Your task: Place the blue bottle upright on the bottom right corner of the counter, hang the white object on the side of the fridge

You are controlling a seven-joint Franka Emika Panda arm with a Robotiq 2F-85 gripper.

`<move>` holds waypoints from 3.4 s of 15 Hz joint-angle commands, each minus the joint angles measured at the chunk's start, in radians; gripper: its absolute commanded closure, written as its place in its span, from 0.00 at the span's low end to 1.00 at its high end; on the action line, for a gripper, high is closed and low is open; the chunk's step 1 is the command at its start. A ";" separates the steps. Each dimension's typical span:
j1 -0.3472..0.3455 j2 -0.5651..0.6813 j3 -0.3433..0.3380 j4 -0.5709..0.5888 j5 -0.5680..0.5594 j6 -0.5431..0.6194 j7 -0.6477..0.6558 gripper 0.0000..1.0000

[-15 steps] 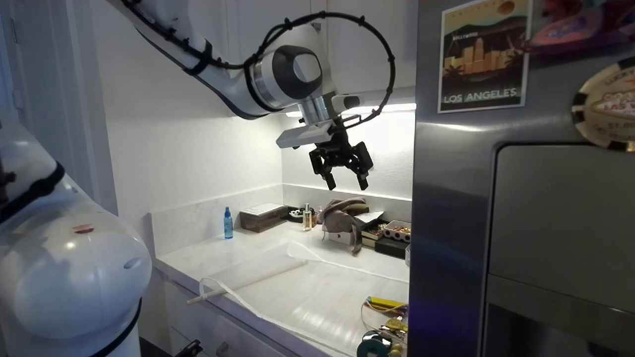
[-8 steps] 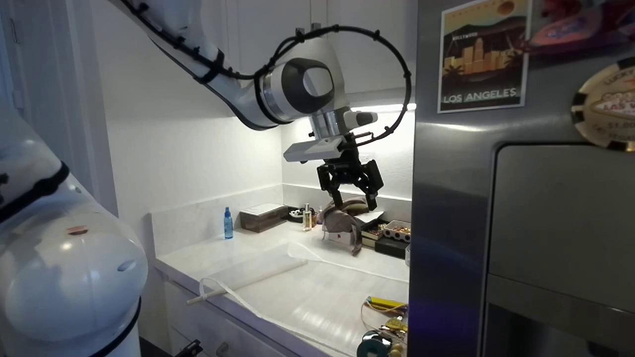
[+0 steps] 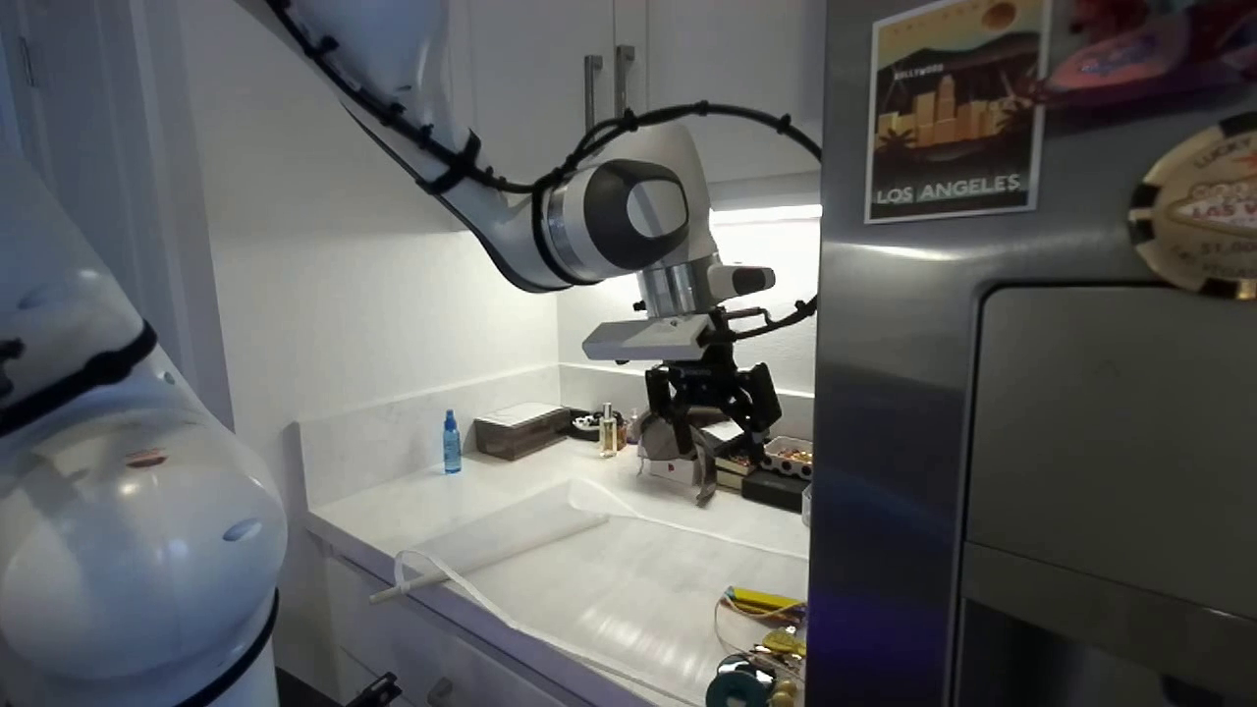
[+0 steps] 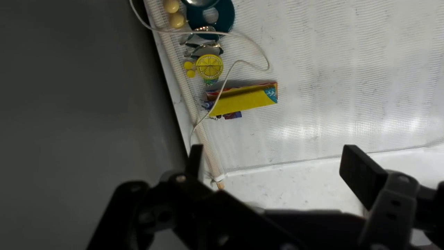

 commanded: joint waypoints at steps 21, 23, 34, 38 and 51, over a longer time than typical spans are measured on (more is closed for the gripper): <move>-0.046 0.317 -0.032 -0.048 0.217 0.390 0.073 0.00; -0.049 0.343 -0.034 -0.046 0.215 0.400 0.097 0.00; -0.049 0.431 -0.058 -0.046 0.212 0.436 0.159 0.00; -0.045 0.439 -0.060 -0.048 0.222 0.439 0.148 0.42; -0.043 0.409 -0.062 -0.061 0.188 0.430 0.129 1.00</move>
